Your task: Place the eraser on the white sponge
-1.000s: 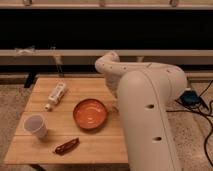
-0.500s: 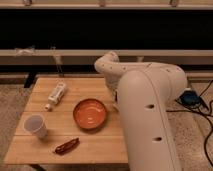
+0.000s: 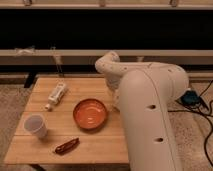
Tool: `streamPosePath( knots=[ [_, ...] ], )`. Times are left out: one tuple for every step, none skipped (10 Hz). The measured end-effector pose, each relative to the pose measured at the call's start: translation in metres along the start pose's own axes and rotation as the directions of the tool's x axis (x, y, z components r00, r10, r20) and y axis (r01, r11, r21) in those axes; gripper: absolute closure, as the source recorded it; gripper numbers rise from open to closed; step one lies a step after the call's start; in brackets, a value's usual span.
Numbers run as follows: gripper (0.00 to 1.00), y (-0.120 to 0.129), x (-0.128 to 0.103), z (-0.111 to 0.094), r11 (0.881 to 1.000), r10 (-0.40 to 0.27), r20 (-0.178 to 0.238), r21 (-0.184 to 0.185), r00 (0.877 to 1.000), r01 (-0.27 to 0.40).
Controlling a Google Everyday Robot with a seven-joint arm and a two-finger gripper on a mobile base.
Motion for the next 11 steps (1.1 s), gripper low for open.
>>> streamPosePath(
  knots=[
    [0.32, -0.001, 0.001, -0.001, 1.000, 0.007, 0.004, -0.004, 1.000, -0.007],
    [0.32, -0.002, 0.001, -0.001, 1.000, 0.017, 0.005, -0.009, 1.000, -0.017],
    [0.32, -0.006, 0.002, 0.000, 0.999, 0.045, 0.006, -0.029, 0.999, -0.045],
    [0.32, -0.016, 0.001, 0.003, 0.995, 0.080, 0.003, -0.056, 0.997, -0.079],
    [0.32, -0.026, 0.000, 0.006, 0.991, 0.106, 0.001, -0.084, 0.994, -0.105],
    [0.32, -0.037, -0.002, 0.012, 0.984, 0.132, -0.007, -0.117, 0.991, -0.132],
    [0.32, -0.046, -0.007, 0.023, 0.976, 0.155, -0.023, -0.154, 0.988, -0.157],
    [0.32, -0.046, -0.011, 0.031, 0.971, 0.162, -0.029, -0.171, 0.986, -0.165],
    [0.32, -0.043, -0.016, 0.036, 0.969, 0.163, -0.032, -0.182, 0.986, -0.166],
    [0.32, -0.042, -0.018, 0.039, 0.967, 0.164, -0.035, -0.192, 0.986, -0.168],
    [0.32, -0.041, -0.018, 0.038, 0.966, 0.164, -0.036, -0.195, 0.986, -0.168]
  ],
)
